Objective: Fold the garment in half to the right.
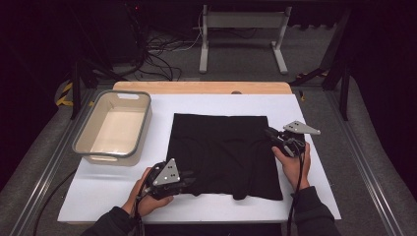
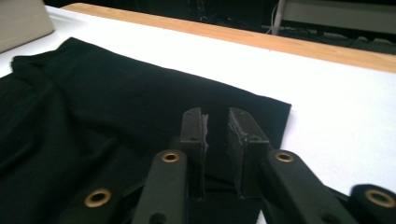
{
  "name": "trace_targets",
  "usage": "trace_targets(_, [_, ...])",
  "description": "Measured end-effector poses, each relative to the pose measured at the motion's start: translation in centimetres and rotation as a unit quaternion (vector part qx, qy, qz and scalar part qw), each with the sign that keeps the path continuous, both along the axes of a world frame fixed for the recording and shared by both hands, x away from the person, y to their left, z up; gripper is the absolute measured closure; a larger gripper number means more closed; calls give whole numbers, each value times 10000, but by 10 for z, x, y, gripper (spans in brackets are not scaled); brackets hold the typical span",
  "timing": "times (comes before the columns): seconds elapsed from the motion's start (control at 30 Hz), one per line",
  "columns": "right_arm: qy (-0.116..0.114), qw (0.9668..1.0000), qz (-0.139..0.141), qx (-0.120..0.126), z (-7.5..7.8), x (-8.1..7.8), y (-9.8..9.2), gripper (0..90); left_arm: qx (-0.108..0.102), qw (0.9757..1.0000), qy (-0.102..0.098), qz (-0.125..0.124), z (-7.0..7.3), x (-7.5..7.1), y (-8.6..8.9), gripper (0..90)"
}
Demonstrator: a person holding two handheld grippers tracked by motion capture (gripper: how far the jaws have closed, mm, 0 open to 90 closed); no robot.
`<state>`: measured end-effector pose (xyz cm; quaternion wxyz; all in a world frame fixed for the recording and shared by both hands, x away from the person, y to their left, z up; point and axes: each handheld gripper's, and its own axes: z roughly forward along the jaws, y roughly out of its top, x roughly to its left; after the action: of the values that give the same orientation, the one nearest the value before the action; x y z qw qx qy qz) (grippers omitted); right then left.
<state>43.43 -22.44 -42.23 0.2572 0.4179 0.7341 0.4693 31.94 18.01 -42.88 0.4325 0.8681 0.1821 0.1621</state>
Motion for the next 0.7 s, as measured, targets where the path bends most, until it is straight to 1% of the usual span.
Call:
trace_targets(0.03, [-52,10000,18,-20,1,-2,1,738,-26,10000,-29,26,1,0,2,733])
trace_targets(0.1, [-81,9999,81,-3,4,-6,3,711,-89,9999,-99,110,3,1,9,724])
trace_targets(0.17, [-135,9998,114,-16,5,-10,4,689,-97,9997,-152,193,4,1,13,703])
trace_targets(0.27, [-226,9996,164,-46,8,-17,6,650,-199,9991,-236,307,6,1,20,681])
trace_targets(0.43, [-338,9991,249,-44,12,-27,10,533,-267,9979,-358,460,7,1,29,620])
trace_targets(0.47, [-363,9989,281,-18,13,-29,10,509,-276,9976,-396,495,7,1,31,601])
trace_targets(0.53, [-402,9987,299,-11,15,-34,12,461,-306,9972,-408,543,6,1,34,543])
trace_targets(0.57, [-419,9986,315,-30,15,-36,13,443,-296,9968,-459,577,6,0,36,525])
trace_targets(0.6, [-461,9983,358,-52,16,-39,14,422,-284,9965,-499,613,6,0,37,485])
trace_targets(0.7, [-542,9976,422,-110,18,-45,17,381,-334,9958,-534,660,6,-1,42,422])
